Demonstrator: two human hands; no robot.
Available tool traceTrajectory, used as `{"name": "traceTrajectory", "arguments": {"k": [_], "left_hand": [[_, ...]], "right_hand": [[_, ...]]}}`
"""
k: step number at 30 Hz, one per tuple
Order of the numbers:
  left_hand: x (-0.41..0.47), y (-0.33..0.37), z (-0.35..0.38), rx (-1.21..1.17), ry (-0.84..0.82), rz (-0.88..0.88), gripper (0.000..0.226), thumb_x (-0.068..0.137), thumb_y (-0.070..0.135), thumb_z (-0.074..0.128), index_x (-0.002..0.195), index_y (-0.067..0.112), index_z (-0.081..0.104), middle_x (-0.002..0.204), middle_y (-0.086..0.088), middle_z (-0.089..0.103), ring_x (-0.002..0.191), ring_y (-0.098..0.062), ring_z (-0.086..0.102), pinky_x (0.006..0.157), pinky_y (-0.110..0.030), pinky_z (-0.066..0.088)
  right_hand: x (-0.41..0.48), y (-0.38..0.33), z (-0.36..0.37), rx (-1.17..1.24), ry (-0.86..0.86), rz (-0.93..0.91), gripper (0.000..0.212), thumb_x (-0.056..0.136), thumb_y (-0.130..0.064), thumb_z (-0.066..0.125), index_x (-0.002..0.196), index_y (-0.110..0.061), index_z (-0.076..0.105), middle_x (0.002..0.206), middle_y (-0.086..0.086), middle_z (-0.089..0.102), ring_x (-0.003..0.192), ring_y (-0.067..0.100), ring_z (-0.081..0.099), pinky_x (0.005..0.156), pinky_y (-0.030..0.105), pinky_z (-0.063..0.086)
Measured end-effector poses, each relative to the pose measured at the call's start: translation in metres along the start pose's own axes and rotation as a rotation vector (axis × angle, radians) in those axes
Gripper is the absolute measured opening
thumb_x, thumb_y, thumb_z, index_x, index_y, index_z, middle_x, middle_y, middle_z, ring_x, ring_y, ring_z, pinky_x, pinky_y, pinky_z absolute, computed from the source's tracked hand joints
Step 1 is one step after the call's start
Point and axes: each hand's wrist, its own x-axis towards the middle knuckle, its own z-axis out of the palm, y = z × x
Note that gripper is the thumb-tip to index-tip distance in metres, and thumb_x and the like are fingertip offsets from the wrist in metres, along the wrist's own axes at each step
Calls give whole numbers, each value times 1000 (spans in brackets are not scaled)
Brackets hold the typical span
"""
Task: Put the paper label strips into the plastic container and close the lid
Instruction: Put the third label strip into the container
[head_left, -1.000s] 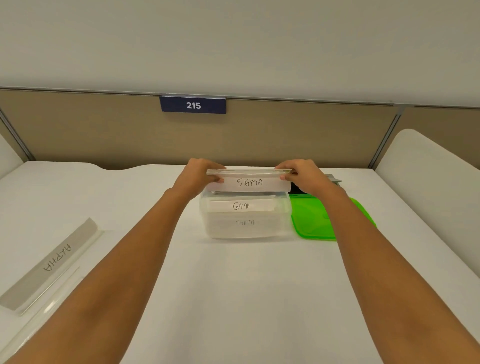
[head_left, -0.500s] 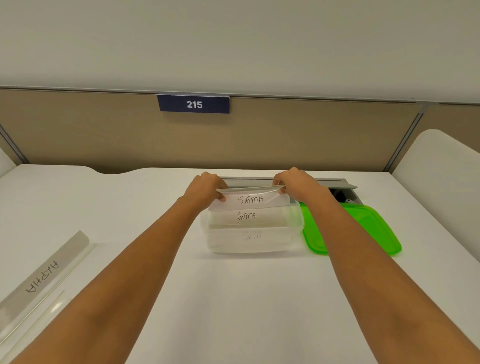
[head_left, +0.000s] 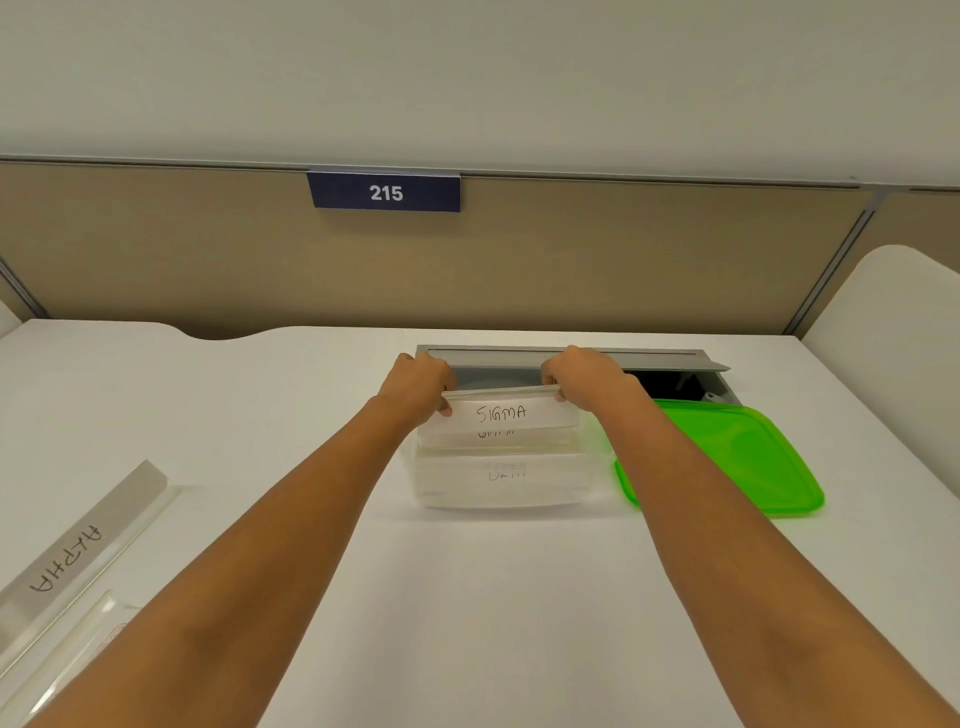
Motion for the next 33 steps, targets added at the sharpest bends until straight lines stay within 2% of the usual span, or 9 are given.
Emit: {"name": "traceTrajectory", "arguments": {"k": [8,15,26,33], "left_hand": [[2,2,13,18,-21,-12,39,86,17,67,124,10,62,128,-15,58,123,-35,46,103,-39,43],[5,2,23,65,-59,13,41,87,16,67,126,7,59,126,-14,62,117,-32,55,102,-35,46],[6,3,29,171,-35,25,43,88,22,66,128,10,57,127,-12,61,118,-33,54,101,-36,44],[3,5,24,154,-12,44,49,86,23,67,132,11,54,131,-12,58,118,-32,57,101,-35,44]], "right_hand": [[3,-1,12,-3,-31,-23,33,93,-1,52,125,-9,57,127,15,57,114,33,57,89,34,47],[5,-2,22,22,-24,-25,34,92,1,51,124,-7,58,125,15,59,114,33,58,91,33,46],[9,-2,33,45,-4,-14,35,93,3,47,126,-5,56,127,17,58,118,32,56,93,34,48],[9,-1,33,71,-1,-8,35,94,1,48,128,-7,53,129,17,56,116,33,56,92,35,48]]}}
